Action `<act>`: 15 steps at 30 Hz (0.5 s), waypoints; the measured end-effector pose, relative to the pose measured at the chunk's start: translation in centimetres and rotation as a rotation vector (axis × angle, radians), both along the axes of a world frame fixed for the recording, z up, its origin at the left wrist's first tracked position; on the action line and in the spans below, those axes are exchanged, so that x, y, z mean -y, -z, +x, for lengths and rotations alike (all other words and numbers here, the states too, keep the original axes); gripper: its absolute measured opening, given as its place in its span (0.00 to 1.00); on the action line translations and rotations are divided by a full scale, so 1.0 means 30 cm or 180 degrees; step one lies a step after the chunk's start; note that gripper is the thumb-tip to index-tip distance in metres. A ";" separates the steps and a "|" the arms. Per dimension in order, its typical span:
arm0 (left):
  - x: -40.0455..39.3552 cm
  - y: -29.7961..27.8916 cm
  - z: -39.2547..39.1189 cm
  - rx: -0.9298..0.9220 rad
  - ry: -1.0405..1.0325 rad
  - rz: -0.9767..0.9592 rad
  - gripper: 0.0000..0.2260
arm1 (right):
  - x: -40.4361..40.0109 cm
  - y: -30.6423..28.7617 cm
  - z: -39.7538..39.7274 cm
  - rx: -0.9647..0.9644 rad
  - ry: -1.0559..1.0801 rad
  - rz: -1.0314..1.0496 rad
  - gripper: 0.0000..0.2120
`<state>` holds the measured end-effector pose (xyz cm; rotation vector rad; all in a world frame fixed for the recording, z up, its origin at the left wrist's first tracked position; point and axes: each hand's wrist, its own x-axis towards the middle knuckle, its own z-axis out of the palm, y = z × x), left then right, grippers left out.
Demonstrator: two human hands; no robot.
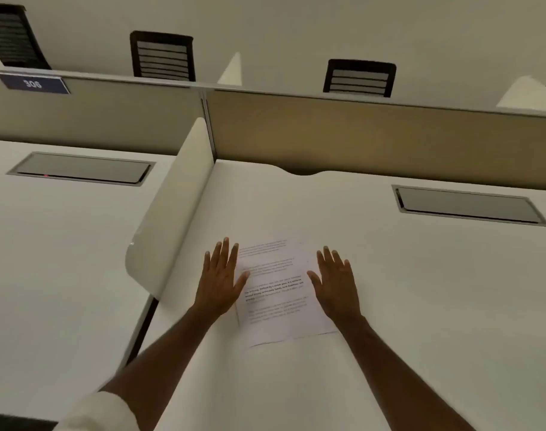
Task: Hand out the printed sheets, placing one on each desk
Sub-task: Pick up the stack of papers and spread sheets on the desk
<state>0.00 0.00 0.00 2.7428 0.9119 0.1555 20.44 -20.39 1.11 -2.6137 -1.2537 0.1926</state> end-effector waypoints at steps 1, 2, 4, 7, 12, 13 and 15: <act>0.016 0.019 0.002 -0.0093 -0.0070 -0.0078 0.36 | -0.001 0.017 -0.001 -0.0007 0.0029 -0.0140 0.31; 0.025 0.032 0.007 -0.0159 -0.0115 -0.0129 0.36 | -0.004 0.030 0.002 -0.0025 0.0058 -0.0221 0.32; 0.052 0.075 0.010 -0.0331 -0.0156 -0.0113 0.38 | 0.003 0.072 -0.004 -0.0070 0.0109 -0.0305 0.34; 0.073 0.126 0.014 -0.0445 -0.0186 -0.0058 0.38 | 0.006 0.115 -0.019 -0.0137 0.0136 -0.0283 0.36; 0.092 0.197 0.008 -0.0468 -0.0136 -0.0108 0.38 | 0.023 0.182 -0.038 -0.0280 0.0114 -0.0383 0.37; 0.090 0.202 0.008 -0.0448 -0.0136 -0.0103 0.38 | 0.027 0.189 -0.040 -0.0270 0.0106 -0.0380 0.37; 0.090 0.207 0.009 -0.0461 -0.0122 -0.0102 0.37 | 0.032 0.197 -0.041 -0.0237 0.0095 -0.0366 0.37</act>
